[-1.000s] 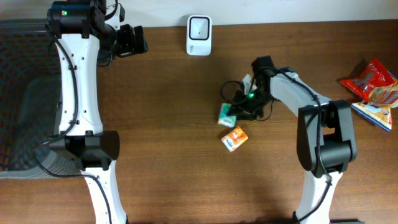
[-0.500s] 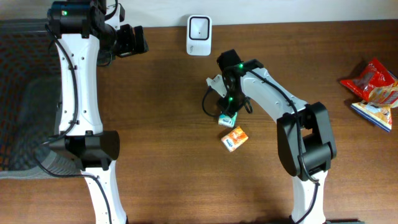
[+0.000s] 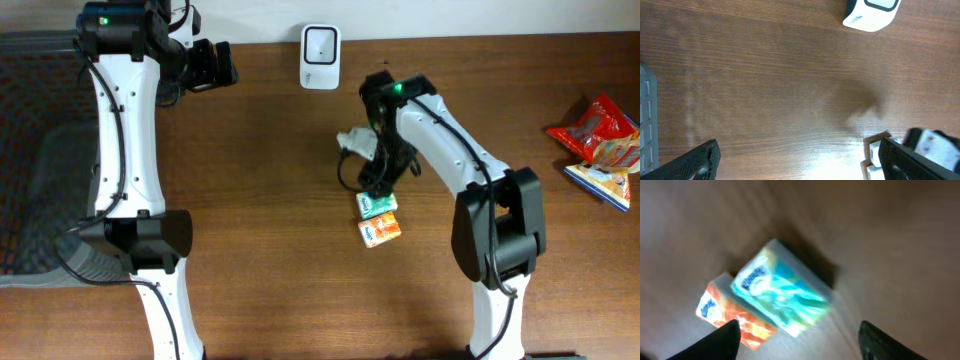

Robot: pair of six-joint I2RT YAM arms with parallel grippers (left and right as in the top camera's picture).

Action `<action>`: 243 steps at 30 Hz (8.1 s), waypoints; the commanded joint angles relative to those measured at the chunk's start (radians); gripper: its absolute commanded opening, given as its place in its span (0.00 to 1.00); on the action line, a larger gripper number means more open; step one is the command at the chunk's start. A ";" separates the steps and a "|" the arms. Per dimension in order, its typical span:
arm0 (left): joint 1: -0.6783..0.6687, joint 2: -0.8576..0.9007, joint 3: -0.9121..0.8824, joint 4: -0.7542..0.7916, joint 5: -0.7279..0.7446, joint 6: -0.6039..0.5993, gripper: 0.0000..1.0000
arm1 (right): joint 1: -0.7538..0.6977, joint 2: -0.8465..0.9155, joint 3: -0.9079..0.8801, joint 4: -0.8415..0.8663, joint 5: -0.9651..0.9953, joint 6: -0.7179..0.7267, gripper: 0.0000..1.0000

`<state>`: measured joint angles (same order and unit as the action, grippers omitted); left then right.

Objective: Scan the item barcode

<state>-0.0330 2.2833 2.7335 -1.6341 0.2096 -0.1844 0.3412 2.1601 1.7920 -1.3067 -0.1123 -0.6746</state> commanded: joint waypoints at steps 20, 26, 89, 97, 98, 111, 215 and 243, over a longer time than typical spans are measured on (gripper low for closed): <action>0.003 -0.007 0.003 0.002 0.000 -0.005 0.99 | -0.106 0.038 -0.167 0.193 -0.303 -0.227 0.56; 0.003 -0.007 0.003 0.002 0.000 -0.005 0.99 | -0.108 0.061 -0.201 0.200 -0.235 -0.153 0.50; 0.003 -0.007 0.003 0.002 0.000 -0.005 0.99 | 0.057 0.214 0.321 1.157 0.599 0.189 0.04; 0.003 -0.007 0.003 0.002 0.000 -0.005 0.99 | 0.087 0.317 0.321 1.228 0.366 0.039 0.04; 0.003 -0.007 0.003 0.002 0.000 -0.005 0.99 | 0.092 0.317 0.321 1.248 0.350 0.039 0.04; 0.003 -0.007 0.003 0.002 0.000 -0.005 0.99 | -0.232 0.023 0.322 0.907 0.626 0.571 0.04; 0.003 -0.007 0.003 0.002 0.000 -0.005 0.99 | -0.515 0.072 0.383 0.453 0.768 0.619 0.04; 0.003 -0.007 0.003 0.002 0.000 -0.005 0.99 | -0.583 -0.924 -0.132 -0.254 0.019 1.189 0.99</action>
<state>-0.0330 2.2833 2.7327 -1.6341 0.2096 -0.1848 -0.2504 1.2503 1.7309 -1.6295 -0.1200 0.4644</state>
